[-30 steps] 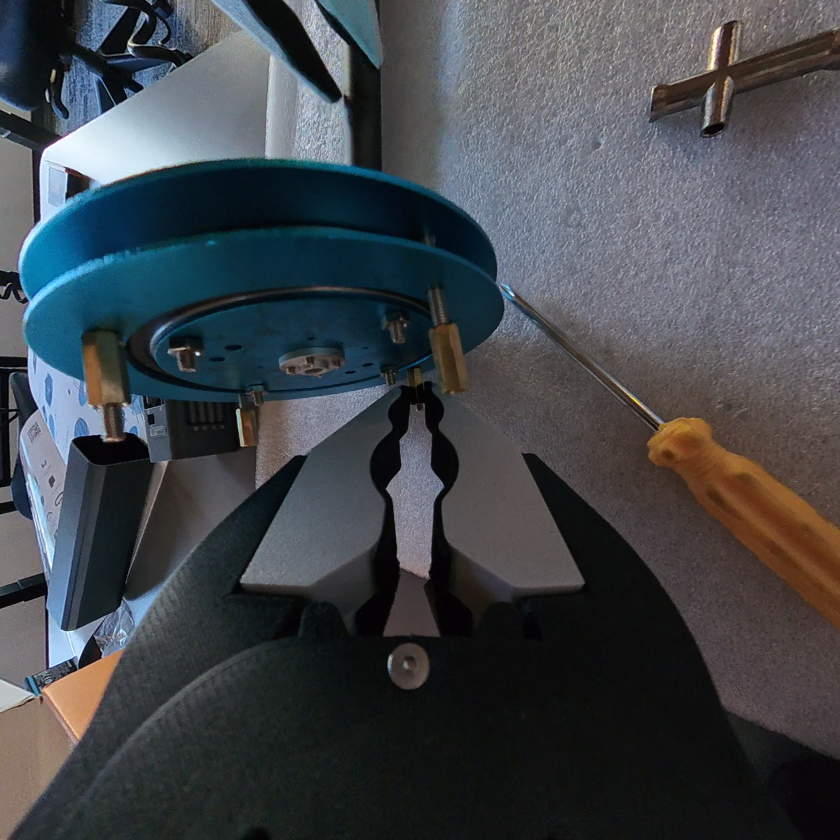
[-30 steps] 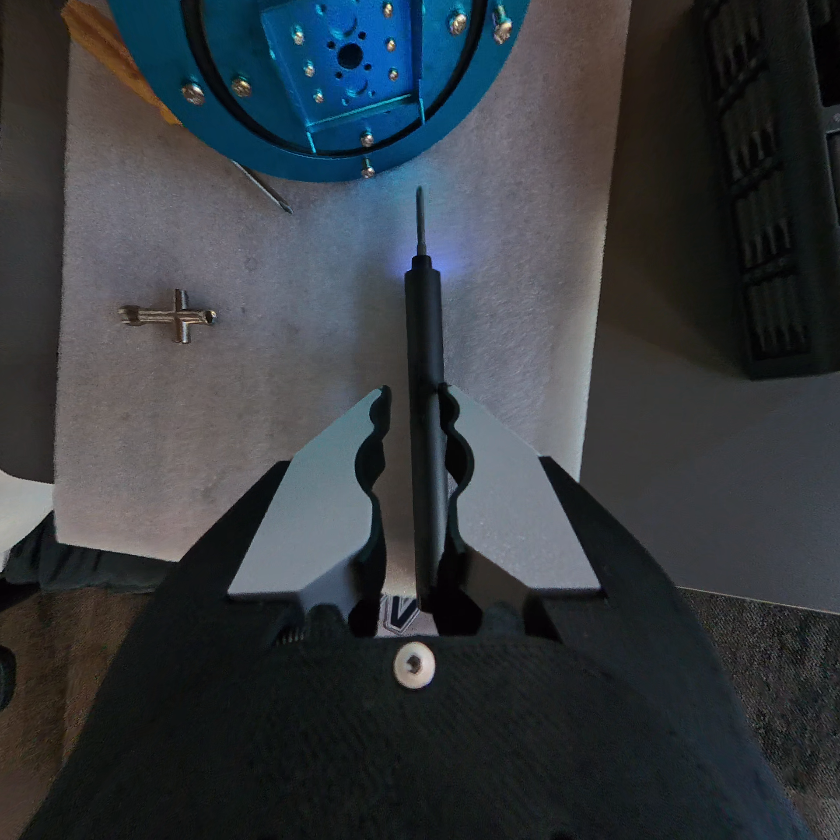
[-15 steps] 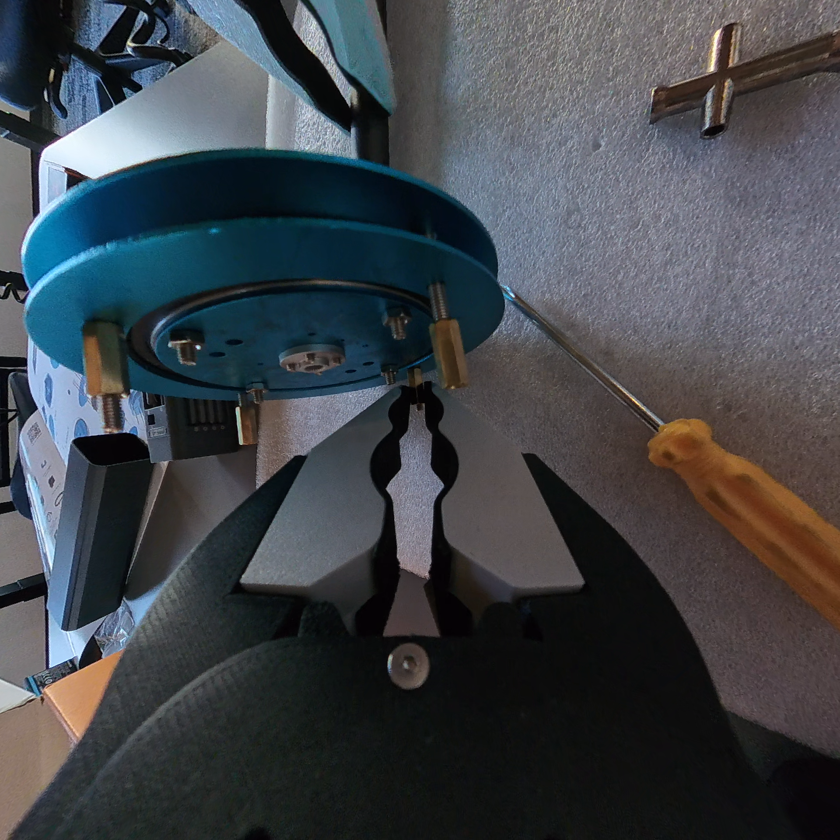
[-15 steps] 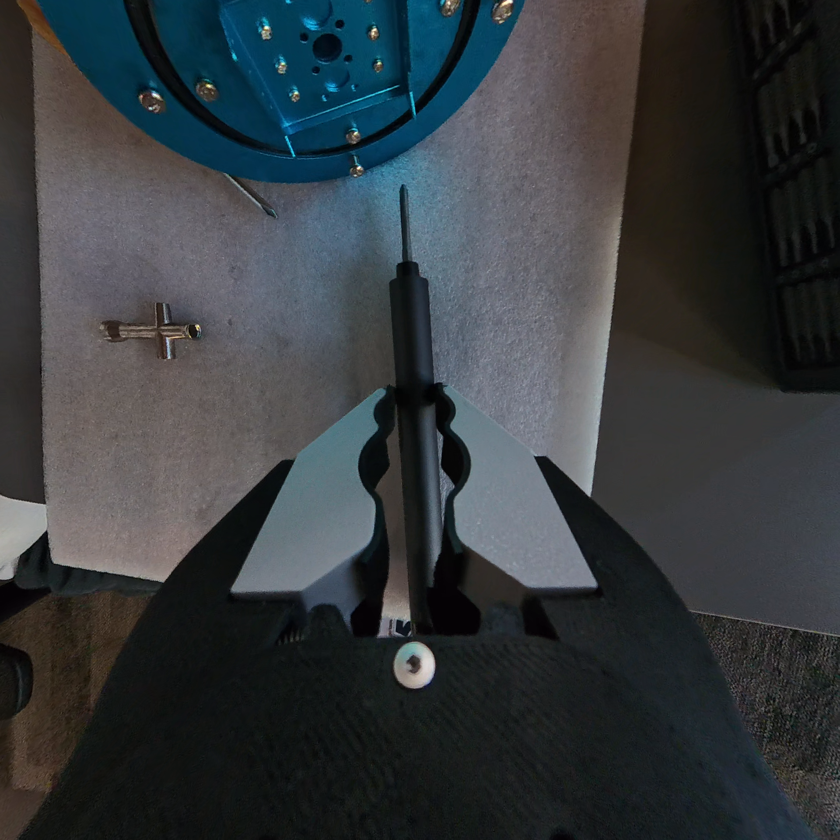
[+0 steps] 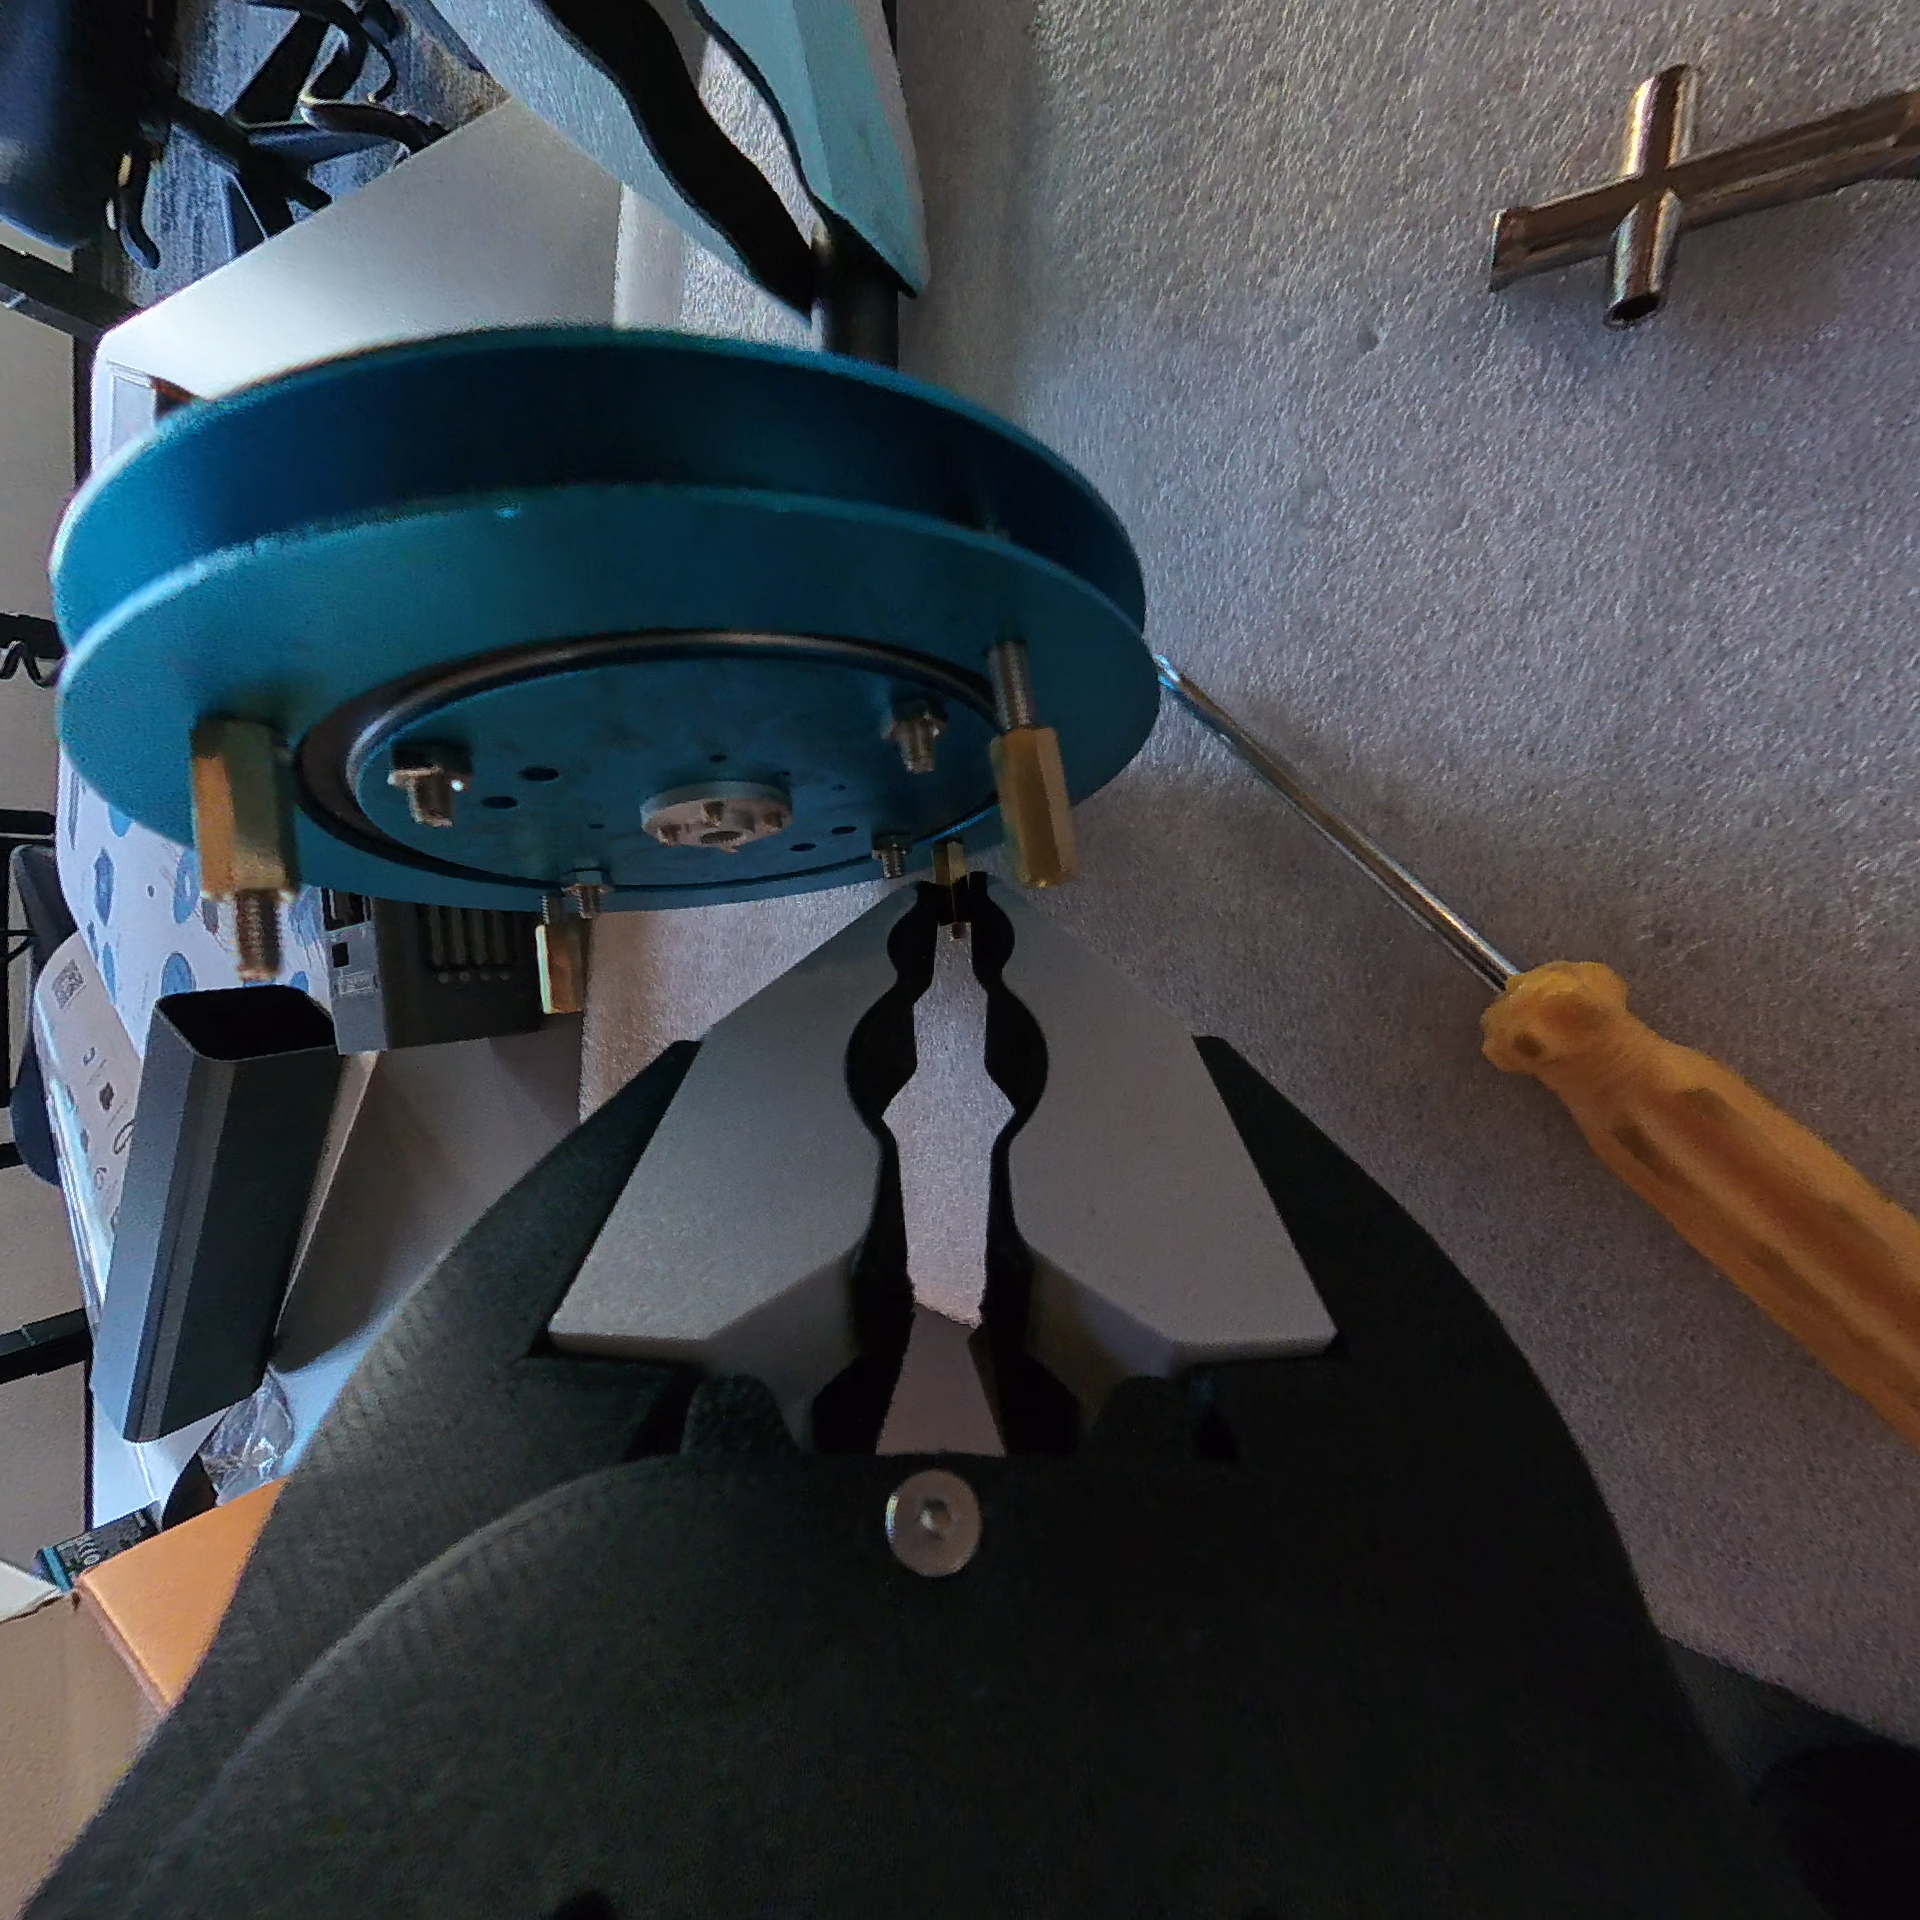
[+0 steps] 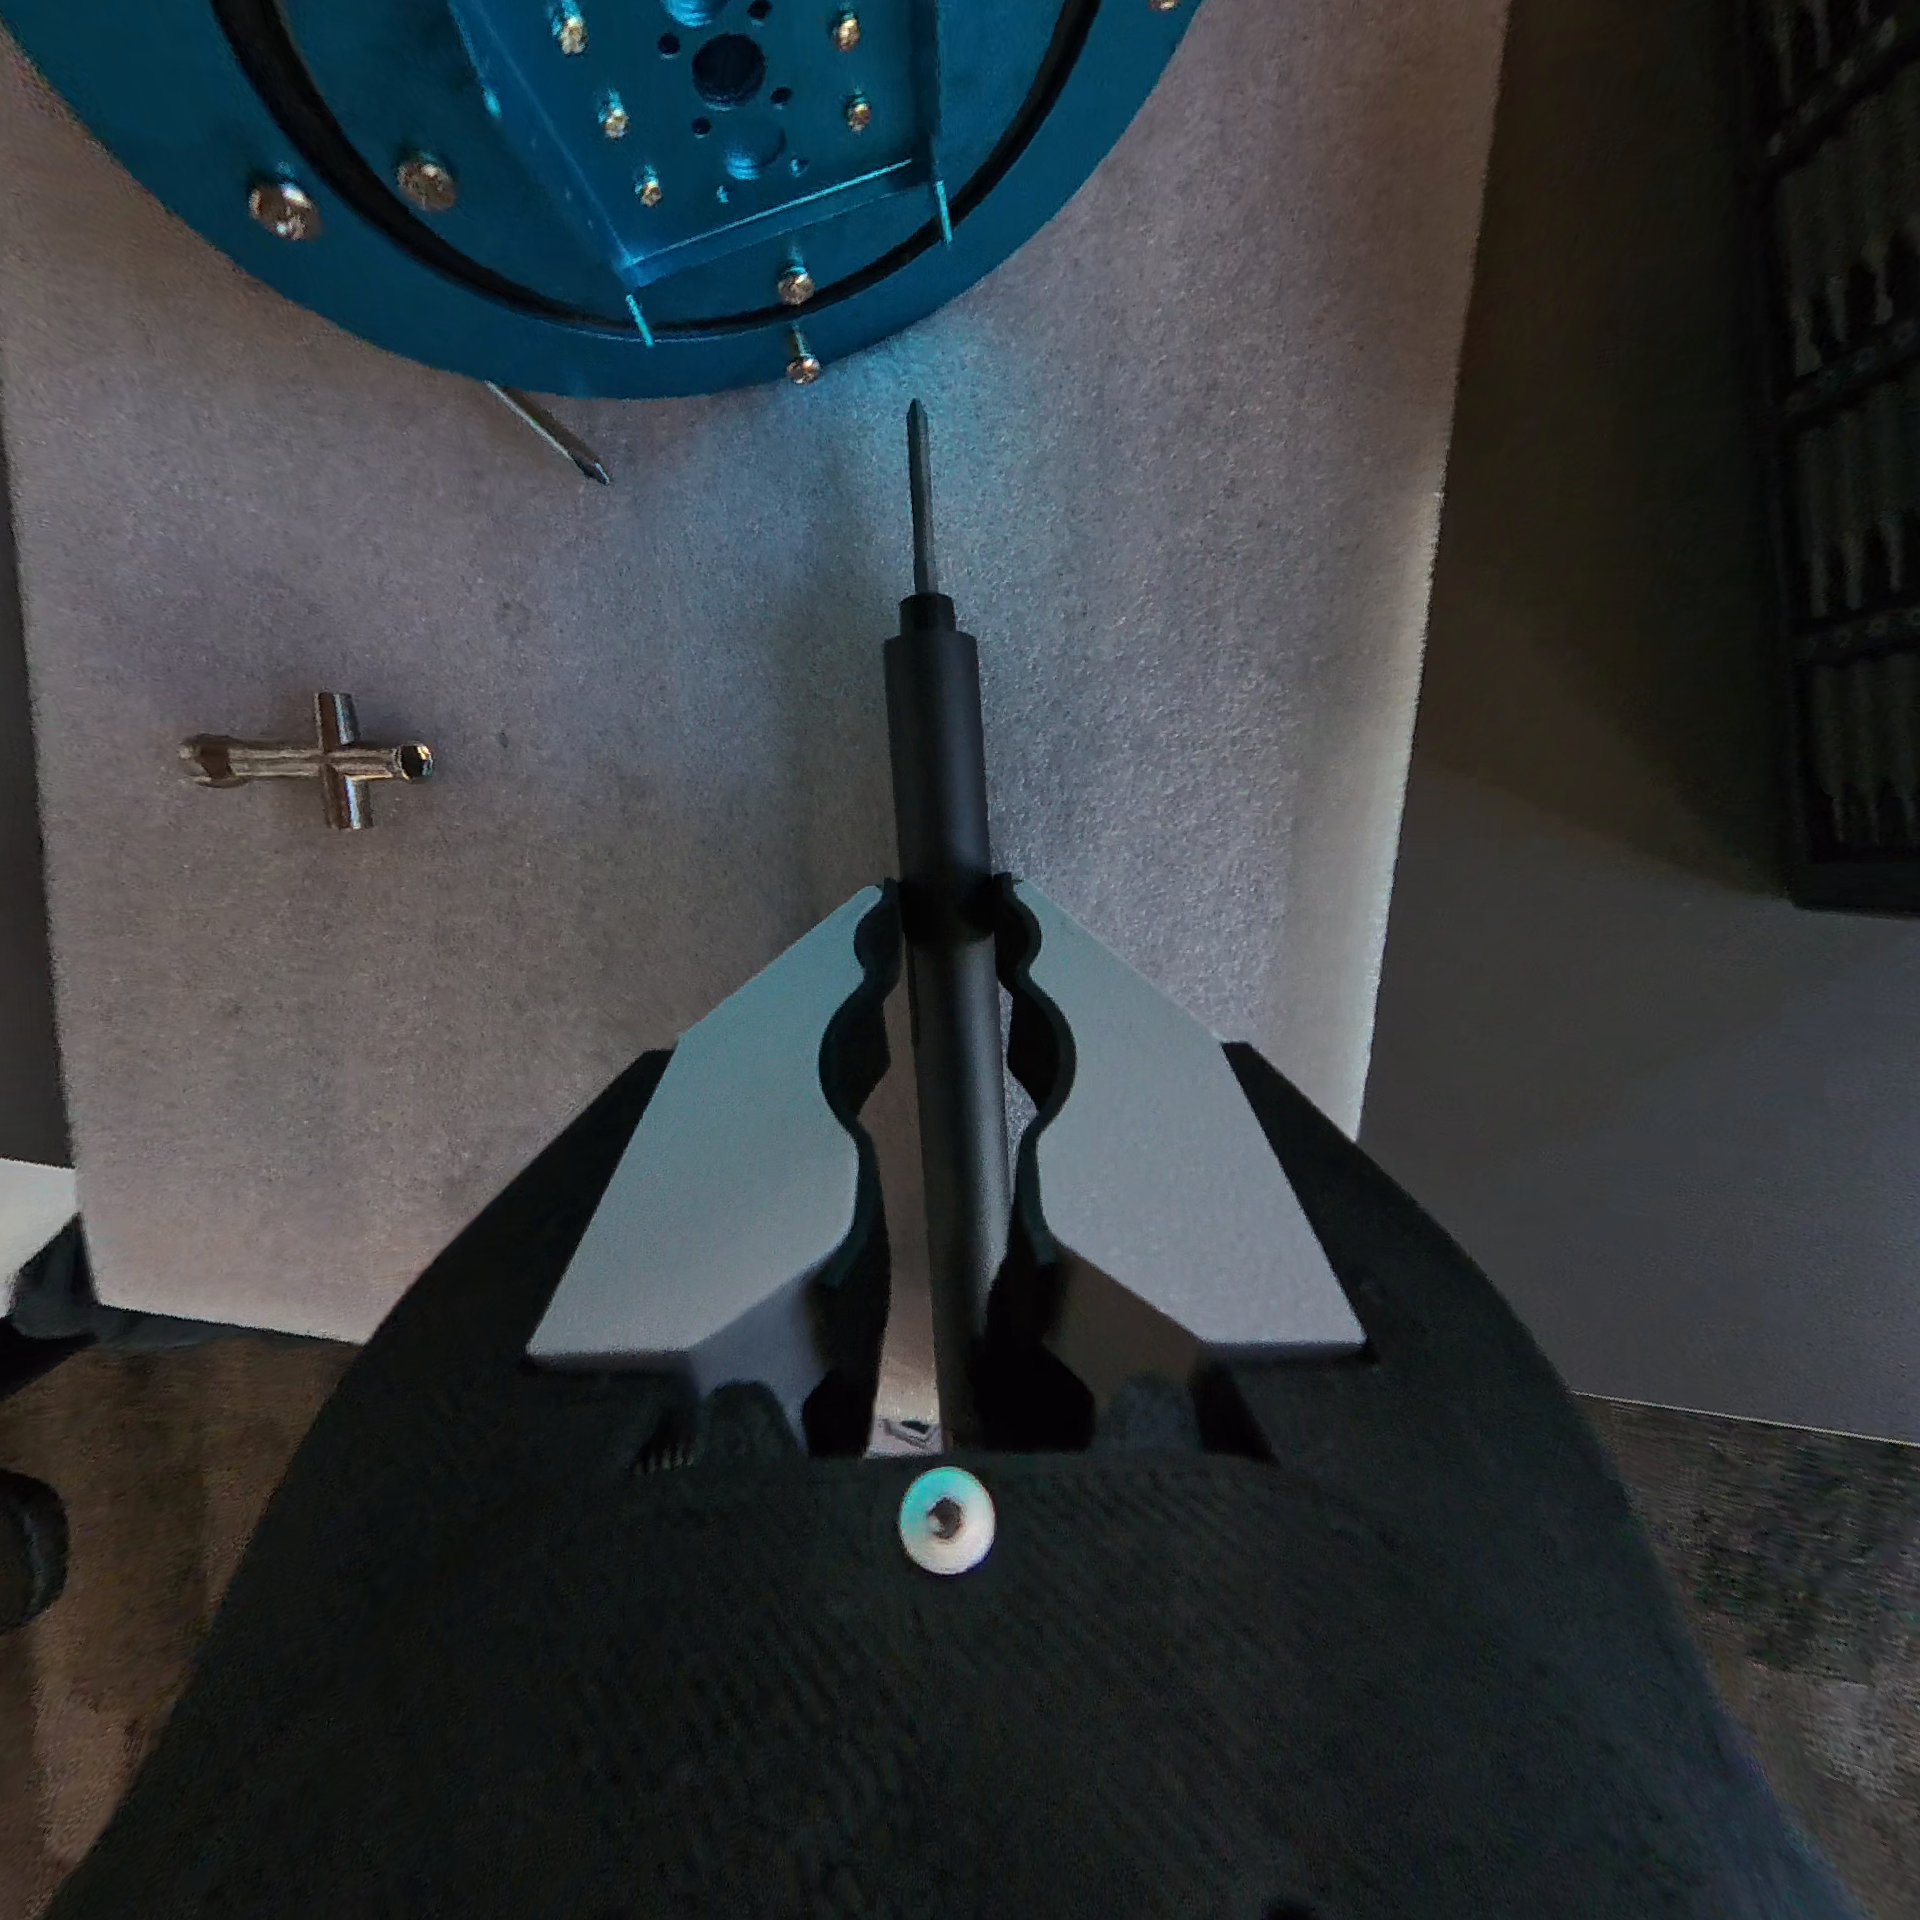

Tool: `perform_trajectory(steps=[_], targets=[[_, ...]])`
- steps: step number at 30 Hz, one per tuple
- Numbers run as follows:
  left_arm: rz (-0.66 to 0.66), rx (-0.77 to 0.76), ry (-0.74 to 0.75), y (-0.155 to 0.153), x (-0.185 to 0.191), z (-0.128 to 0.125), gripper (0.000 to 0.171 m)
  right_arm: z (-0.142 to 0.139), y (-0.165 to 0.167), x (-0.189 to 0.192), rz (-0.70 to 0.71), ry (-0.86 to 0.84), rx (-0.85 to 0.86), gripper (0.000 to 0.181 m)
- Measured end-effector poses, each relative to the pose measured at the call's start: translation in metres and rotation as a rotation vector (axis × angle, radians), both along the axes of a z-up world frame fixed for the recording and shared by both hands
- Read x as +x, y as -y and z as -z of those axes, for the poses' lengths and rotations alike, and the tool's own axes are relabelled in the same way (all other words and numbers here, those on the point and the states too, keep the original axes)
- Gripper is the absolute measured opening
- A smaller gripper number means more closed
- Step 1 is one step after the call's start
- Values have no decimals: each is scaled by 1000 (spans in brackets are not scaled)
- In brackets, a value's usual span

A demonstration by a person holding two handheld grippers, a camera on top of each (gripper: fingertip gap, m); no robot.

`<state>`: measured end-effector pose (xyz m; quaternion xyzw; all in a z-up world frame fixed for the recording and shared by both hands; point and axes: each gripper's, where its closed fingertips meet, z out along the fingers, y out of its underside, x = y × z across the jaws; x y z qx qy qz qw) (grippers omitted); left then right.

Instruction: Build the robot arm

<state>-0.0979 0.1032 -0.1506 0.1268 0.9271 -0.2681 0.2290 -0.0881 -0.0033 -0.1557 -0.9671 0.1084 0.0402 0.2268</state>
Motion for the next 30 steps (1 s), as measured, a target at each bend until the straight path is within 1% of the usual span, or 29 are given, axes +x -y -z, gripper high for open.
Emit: perform_trajectory(steps=[5, 8, 12, 16, 30], targets=[[-2, 3, 5, -1, 0, 1, 5, 0, 0, 0, -44, 69, -26, 15], [-2, 4, 5, -1, 0, 1, 5, 0, -2, -4, -93, 105, -23, 16], [-1, 6, 3, -1, 0, 1, 5, -1, -3, -5, -95, 110, -21, 15], [-1, 4, 2, -1, 0, 1, 4, -2, -9, -11, -132, 104, 1, 16], [3, 6, 4, -1, 0, 2, 5, -1, -8, -7, -112, 86, -13, 16]])
